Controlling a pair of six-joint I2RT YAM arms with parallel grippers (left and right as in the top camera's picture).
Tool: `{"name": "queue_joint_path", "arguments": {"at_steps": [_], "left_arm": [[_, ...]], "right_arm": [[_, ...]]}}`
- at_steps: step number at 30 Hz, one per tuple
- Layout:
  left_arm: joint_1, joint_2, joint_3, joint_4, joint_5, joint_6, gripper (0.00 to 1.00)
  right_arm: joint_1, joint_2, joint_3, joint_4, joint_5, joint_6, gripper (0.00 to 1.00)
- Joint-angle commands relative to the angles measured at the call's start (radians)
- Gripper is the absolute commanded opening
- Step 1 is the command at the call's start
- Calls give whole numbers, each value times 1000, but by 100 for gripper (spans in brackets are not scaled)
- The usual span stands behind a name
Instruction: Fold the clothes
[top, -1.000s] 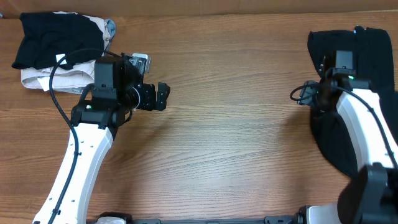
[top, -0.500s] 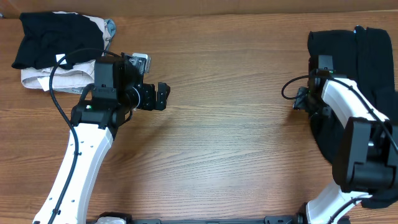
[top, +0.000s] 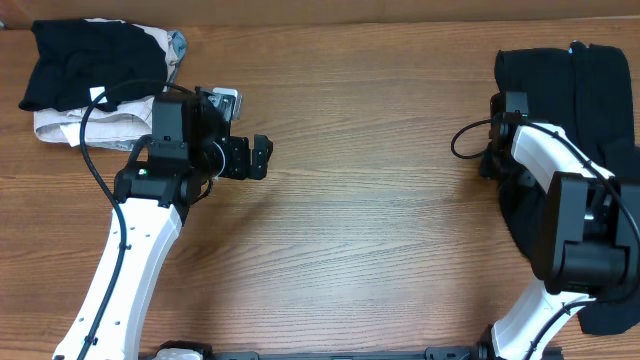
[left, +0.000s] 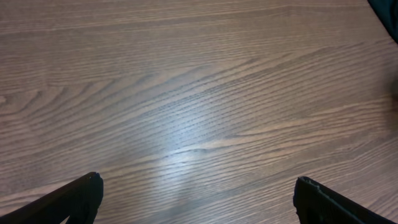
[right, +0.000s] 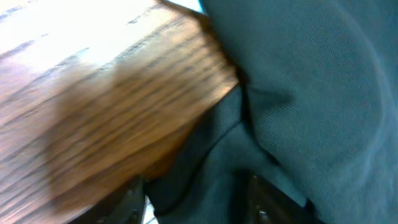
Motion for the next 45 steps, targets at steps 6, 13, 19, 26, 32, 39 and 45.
{"name": "queue_joint_path", "arguments": {"at_steps": [6,13,19,26,32,39,45], "left_arm": [[-6,6,14,-3,-14,20,100],[-5,6,14,-3,-94,11,100],[-4,6,14,16,-150,-7,100],[20,6,14,31,-278,-106,100],[87,6,14,34,-283,-121,100],[186,6,14,29,-281,-121,100],[196,6,14,27,-261,-121,100]], "right_arm": [[-24,42,-2,-36,20,80,4],[-15,0,2,-27,-204,48,4],[63,-172,2,5,-616,-127,4],[300,-360,6,2,-753,-140,4],[560,-393,39,-6,-757,-73,4],[760,-393,41,50,-744,16,4],[725,-394,139,16,-741,-1,4]]}}
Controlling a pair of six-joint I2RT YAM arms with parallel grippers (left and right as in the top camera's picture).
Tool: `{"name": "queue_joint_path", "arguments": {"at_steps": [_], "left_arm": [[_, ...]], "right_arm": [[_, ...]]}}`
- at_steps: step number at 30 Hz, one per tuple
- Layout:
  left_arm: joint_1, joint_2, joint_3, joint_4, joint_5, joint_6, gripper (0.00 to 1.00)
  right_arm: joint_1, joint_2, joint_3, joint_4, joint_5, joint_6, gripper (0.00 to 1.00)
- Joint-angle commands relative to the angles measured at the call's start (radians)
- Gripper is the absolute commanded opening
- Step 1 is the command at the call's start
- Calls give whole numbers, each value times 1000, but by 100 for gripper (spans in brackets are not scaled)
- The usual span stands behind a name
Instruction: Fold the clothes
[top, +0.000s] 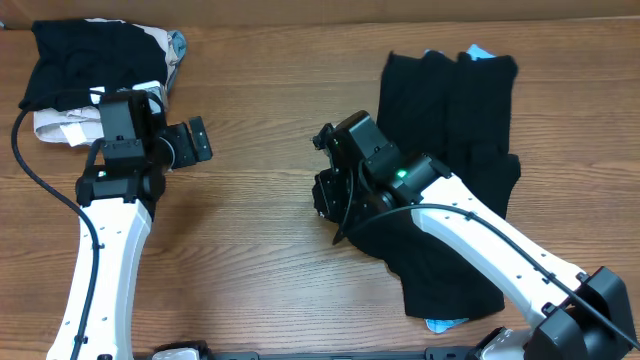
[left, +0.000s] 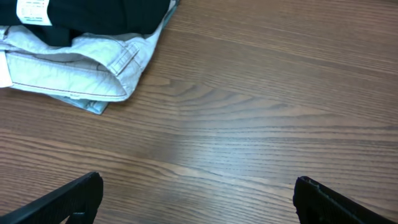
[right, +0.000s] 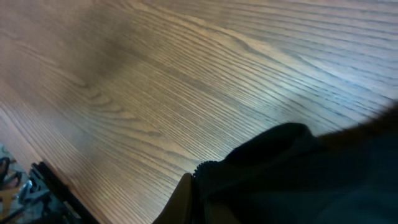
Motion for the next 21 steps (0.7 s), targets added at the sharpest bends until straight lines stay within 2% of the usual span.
{"name": "queue_joint_path", "arguments": {"at_steps": [1,9,16,21], "left_arm": [[-1,6,14,1,14,-13,100],[-1,6,14,1,69,-13,100],[-1,6,14,2,69,-13,100],[-1,6,14,11,69,-13,100]], "right_arm": [[-51,-18,148,-40,-2,-16,4],[-260,-18,663,-298,59,-127,4],[-365,-18,1077,-309,35,-162,4],[-341,-18,1215,-270,-48,-156,4]]}}
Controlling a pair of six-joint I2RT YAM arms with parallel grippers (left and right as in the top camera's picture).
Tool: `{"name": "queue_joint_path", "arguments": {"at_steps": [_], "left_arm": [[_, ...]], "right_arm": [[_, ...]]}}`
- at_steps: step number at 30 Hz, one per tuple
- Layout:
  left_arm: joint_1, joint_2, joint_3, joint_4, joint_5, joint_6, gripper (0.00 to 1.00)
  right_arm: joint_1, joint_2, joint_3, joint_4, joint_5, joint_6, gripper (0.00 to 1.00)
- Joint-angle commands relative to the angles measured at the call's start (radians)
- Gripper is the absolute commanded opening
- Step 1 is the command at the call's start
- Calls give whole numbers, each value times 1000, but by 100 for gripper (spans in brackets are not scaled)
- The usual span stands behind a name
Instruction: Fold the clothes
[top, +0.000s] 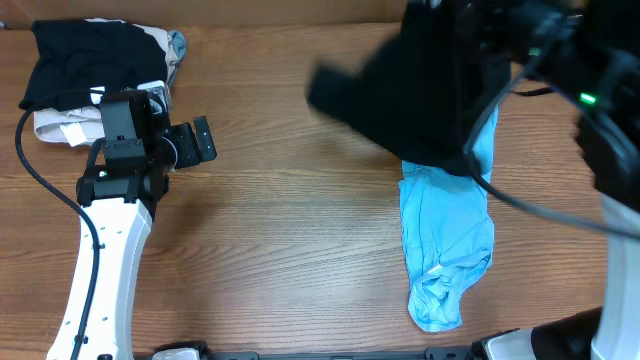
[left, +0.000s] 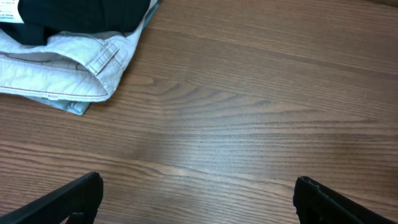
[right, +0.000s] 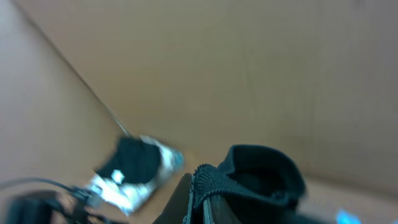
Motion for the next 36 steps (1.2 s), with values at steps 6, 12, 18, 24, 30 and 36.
{"name": "queue_joint_path", "arguments": {"at_steps": [6,12,18,24,30,36], "left_arm": [[1,6,14,14,11,-9,100],[8,6,14,11,3,-6,100],[8,6,14,-13,-1,-5,100],[8,6,14,-16,-1,-6,100],[8,6,14,-21,-1,-6,100],[7,6,14,-21,2,-6,100]], "right_arm": [[118,39,45,-23,-173,21,4],[238,151,45,-124,-186,32,4],[266,288,39,-227,-180,33,4],[270,400,5,-248,-235,0,52],[177,403,8,-282,-39,-2,87],[-56,406,3,-390,35,59,93]]}}
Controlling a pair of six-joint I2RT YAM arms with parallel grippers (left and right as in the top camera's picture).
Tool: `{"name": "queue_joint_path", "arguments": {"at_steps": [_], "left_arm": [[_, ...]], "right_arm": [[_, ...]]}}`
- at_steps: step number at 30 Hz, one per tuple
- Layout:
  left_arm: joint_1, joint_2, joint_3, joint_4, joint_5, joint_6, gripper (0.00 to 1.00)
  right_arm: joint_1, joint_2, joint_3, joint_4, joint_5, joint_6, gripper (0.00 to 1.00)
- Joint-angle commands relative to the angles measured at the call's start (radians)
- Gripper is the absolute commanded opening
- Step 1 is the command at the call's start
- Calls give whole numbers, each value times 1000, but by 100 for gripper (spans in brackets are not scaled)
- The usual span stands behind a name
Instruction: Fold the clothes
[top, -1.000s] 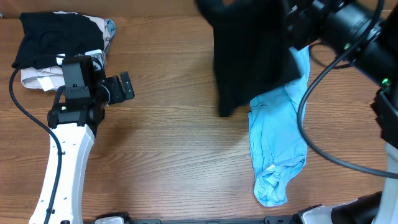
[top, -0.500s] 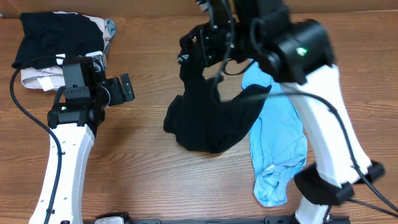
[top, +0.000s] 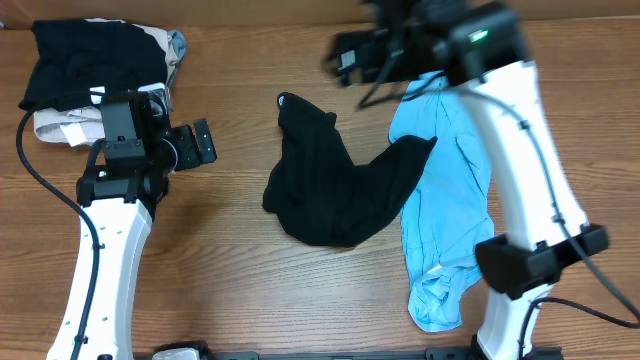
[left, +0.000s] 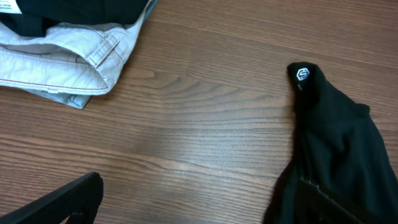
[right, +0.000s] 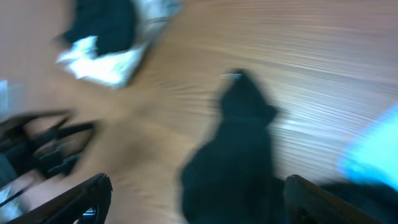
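Observation:
A black garment (top: 330, 190) lies crumpled at the table's middle, a small white logo (left: 303, 74) on its top corner. In the left wrist view the black garment (left: 336, 143) fills the right side. A light blue garment (top: 445, 220) lies stretched out just right of it, partly under it. My right gripper (top: 345, 60) hangs open, high above the far edge of the black garment (right: 239, 155), blurred. My left gripper (top: 200, 143) stands open to the left of it, with nothing between its fingers (left: 74, 196).
A folded stack (top: 90, 75), black on top of beige, sits at the far left corner; its beige layer (left: 62, 62) shows in the left wrist view. Bare wood (top: 230, 290) lies between the stack and the black garment.
The black garment was held up in the air by my right gripper; now it lies crumpled on the table's middle and the right gripper is open above it. The left arm has not moved.
My right gripper was at the black garment lying at the far right, my left gripper nearer the middle. Then the right held the garment at mid-table and the left stood by the stack. Then the garment hung high, baring the blue one. Now it lies released.

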Motion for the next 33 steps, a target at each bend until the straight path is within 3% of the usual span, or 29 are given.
{"name": "queue_joint_path", "arguments": {"at_steps": [1,6,11,22,33], "left_arm": [[6,6,14,2,7,-7,100],[5,6,14,3,27,-6,100],[5,6,14,4,27,-7,100],[5,6,14,10,27,-19,100],[5,6,14,11,27,-26,100]], "right_arm": [[-166,-15,-2,-50,74,31,93],[-333,-2,-83,-131,74,31,94],[-411,-2,-329,-85,74,31,87],[-418,-3,-838,134,74,29,76],[-359,-3,-1080,331,98,-47,74]]}}
